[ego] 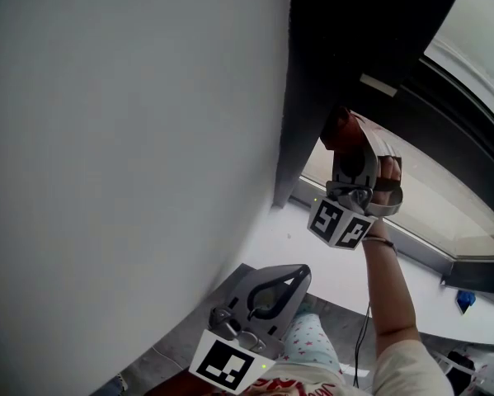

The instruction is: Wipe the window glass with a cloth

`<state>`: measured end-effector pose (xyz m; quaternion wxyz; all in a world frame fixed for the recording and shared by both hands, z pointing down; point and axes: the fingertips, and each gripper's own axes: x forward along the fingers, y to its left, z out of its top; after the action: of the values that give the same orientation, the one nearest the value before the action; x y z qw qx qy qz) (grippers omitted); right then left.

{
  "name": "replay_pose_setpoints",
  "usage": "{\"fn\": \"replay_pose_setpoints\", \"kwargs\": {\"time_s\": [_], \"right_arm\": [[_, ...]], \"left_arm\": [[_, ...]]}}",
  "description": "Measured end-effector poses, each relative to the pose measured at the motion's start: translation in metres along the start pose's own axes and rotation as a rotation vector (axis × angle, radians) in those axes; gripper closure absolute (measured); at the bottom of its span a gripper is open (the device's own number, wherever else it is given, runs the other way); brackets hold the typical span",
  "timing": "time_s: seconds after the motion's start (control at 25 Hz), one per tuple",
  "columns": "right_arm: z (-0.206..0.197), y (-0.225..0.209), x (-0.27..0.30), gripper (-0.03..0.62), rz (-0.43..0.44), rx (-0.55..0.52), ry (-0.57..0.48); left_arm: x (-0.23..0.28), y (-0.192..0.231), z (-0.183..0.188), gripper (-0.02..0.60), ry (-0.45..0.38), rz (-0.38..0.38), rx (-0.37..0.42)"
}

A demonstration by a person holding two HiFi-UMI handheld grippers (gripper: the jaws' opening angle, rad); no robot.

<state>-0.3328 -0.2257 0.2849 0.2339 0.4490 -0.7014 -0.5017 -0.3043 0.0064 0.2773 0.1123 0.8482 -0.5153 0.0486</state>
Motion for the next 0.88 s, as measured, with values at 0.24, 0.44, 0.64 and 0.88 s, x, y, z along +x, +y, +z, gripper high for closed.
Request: {"fn": "replay_pose_setpoints", "kwargs": {"time_s": [0.24,0.44,0.64,0.88], "right_arm": [[-0.022,0.060,-0.006,0.507,0.094,-0.016,0.030],[-0.045,0.113,-0.015,0.507,0.180,-0.023,0.056],[-0.067,0.166,-0.021,0.507,0.267,-0.041,0.085],[-0.094,0.236,-0.032,0.505,0.383,-0.072,0.120]], "left_arm": [[-0.002,0.007,-0.019,0.560,0.026,0.016,-0.027],[0.002,0.009,-0.033,0.560,0.032,0.024,-0.045],[0.007,0.014,-0.051,0.560,0.046,0.034,-0.066],[0.011,0.018,-0.066,0.560,0.063,0.037,-0.079]]}}
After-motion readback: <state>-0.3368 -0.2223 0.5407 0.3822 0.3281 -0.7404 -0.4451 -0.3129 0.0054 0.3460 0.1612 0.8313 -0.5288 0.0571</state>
